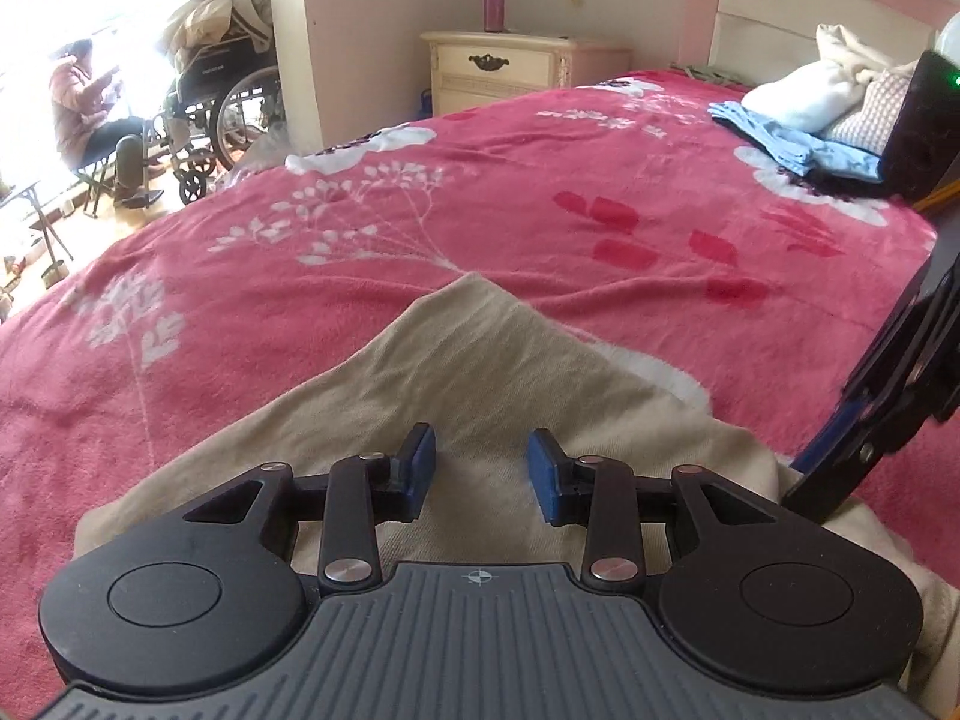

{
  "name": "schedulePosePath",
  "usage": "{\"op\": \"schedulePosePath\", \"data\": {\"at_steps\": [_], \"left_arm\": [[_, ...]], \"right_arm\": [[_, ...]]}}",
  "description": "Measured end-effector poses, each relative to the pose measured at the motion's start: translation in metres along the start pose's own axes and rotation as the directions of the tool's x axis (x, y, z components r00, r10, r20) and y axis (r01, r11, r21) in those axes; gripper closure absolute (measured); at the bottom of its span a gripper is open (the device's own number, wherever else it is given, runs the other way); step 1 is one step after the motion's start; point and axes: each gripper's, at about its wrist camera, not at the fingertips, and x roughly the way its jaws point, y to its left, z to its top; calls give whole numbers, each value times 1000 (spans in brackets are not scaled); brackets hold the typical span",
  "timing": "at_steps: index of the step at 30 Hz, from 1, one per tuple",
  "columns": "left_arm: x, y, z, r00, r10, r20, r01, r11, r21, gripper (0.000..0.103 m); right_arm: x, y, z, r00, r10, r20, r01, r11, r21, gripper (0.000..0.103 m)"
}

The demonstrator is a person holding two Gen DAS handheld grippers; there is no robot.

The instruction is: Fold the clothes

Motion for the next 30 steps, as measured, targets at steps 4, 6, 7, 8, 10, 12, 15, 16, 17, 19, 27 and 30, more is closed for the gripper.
{"op": "schedulePosePath", "data": {"at_steps": [4,6,7,8,10,12,15,16,17,19,27,30], "left_arm": [[5,-3,3,1000,20,-12,-20,1000,10,68],[6,-4,3,999,29,-13,-29,999,14,67],[7,-4,3,999,29,-13,-29,1000,12,67],[8,-4,3,1000,28,-13,-28,1000,10,67],[8,-3,2,1000,25,-12,-25,1000,6,67],[7,-3,2,1000,25,-12,-25,1000,8,67],[7,-3,2,1000,25,-10,-25,1000,7,67],[7,-3,2,1000,24,-9,-24,1000,5,67],[7,-3,2,1000,23,-8,-23,1000,3,67],[7,-2,1,1000,25,-6,-25,1000,-2,67],[2,-6,2,999,44,3,-44,999,10,67],[-5,-9,4,997,71,4,-71,997,16,67]], "right_arm": [[1,0,-9,999,32,5,-32,999,-2,82],[-1,2,-17,999,40,-12,-40,999,-7,83],[-3,1,-19,999,45,-14,-46,999,-6,83],[-5,1,-22,999,51,-16,-51,999,-5,83],[-8,0,-28,998,62,-21,-63,998,-4,83],[-10,-2,-32,997,70,-31,-70,998,1,83],[-13,-6,-37,995,91,-42,-89,995,42,83],[-14,-7,-39,994,96,-49,-94,994,51,83],[-14,-5,-41,994,95,-55,-92,994,55,83],[-12,-3,-48,992,93,-88,-88,995,56,83],[-3,23,-86,975,-60,-215,62,998,0,85],[-12,40,-79,968,-182,-173,164,980,-115,84]]}}
